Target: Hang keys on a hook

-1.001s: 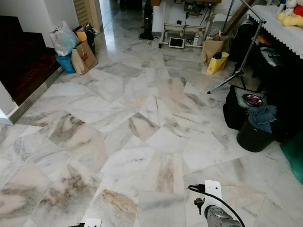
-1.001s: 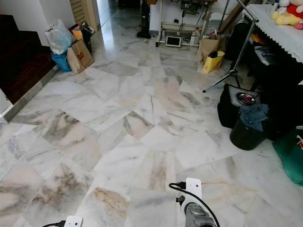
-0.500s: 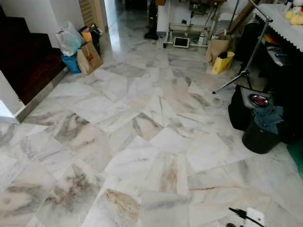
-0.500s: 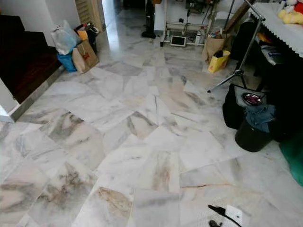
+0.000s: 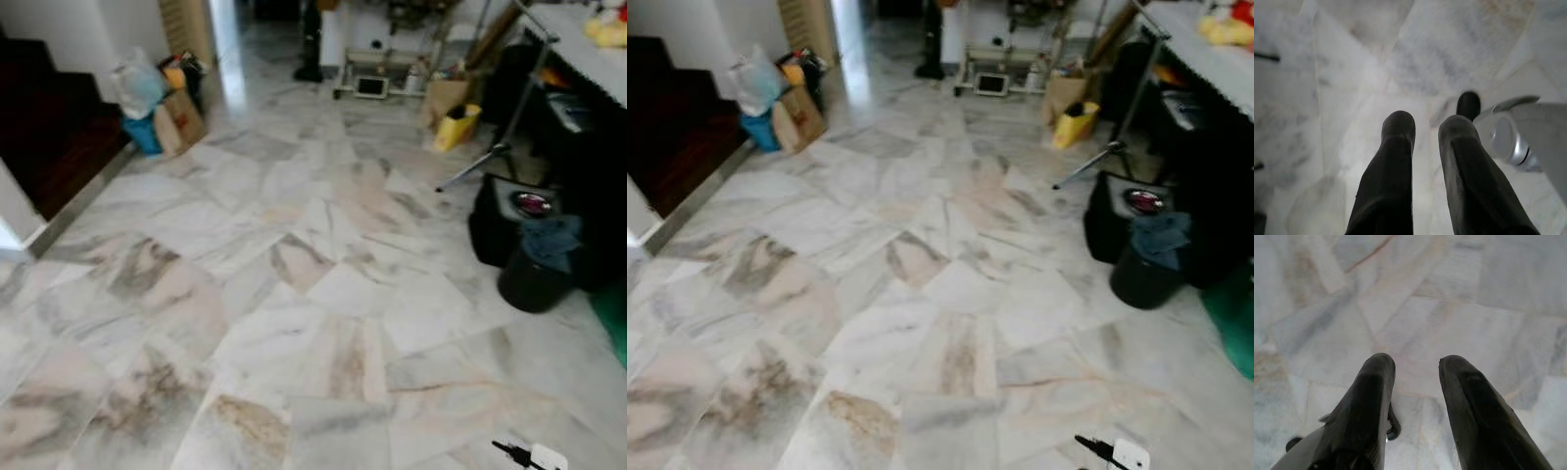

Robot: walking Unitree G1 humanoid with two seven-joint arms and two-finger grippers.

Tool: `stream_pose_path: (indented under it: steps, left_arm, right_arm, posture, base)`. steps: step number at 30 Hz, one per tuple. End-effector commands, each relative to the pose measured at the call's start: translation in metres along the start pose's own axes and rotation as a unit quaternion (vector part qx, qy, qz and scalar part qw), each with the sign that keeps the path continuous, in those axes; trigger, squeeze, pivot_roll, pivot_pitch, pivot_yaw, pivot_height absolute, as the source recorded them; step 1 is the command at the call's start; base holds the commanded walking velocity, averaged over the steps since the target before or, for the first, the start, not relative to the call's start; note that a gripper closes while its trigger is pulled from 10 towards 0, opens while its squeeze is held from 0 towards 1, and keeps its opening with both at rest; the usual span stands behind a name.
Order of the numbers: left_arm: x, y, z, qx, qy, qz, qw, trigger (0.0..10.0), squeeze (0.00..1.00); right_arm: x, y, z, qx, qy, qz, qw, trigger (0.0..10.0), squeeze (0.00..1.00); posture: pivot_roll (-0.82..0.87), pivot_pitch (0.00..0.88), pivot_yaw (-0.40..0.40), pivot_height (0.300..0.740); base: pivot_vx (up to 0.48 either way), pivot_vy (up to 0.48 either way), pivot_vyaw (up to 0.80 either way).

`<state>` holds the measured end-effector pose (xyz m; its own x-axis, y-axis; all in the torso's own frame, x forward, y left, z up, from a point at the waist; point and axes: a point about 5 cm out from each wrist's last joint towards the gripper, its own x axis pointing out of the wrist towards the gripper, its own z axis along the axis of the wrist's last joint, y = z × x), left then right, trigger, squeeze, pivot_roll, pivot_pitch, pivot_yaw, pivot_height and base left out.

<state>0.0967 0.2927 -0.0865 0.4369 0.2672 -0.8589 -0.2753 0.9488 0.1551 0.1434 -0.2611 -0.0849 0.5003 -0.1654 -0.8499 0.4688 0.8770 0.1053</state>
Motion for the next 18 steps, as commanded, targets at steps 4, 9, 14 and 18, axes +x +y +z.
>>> stream_pose_path:
  steps: [4,9,14,18]
  left_arm:
    - [-0.0001,-0.0002,-0.0003,-0.012,-0.003,0.003,1.0,10.0,0.0]
    - [-0.0001,0.0011,0.0005,-0.003,-0.005,0.009,1.0,10.0,0.0]
    - [-0.0004,0.003,0.0019,-0.005,-0.013,0.022,1.0,10.0,0.0]
    - [-0.0004,0.0035,0.0009,-0.011,-0.009,0.025,1.0,10.0,0.0]
  right_arm:
    - [-0.0005,-0.0032,0.0017,0.003,-0.005,-0.005,1.0,10.0,0.0]
    - [0.0002,-0.0006,0.0037,0.004,-0.008,-0.003,1.0,10.0,0.0]
    - [0.0005,0.0009,0.0041,0.005,-0.009,-0.002,1.0,10.0,0.0]
    - [0.0007,0.0017,0.0046,0.005,-0.011,-0.002,1.0,10.0,0.0]
  posture:
    - [0.02,0.0,-0.044,0.74]
    - [0.02,0.0,-0.042,0.74]
    - [0.02,0.0,-0.04,0.74]
    - [0.02,0.0,-0.038,0.74]
  base:
    - [0.0,0.0,-0.76]
    - [0.0,0.0,-0.76]
    - [0.0,-0.268,-0.76]
    - [0.0,-0.24,-0.76]
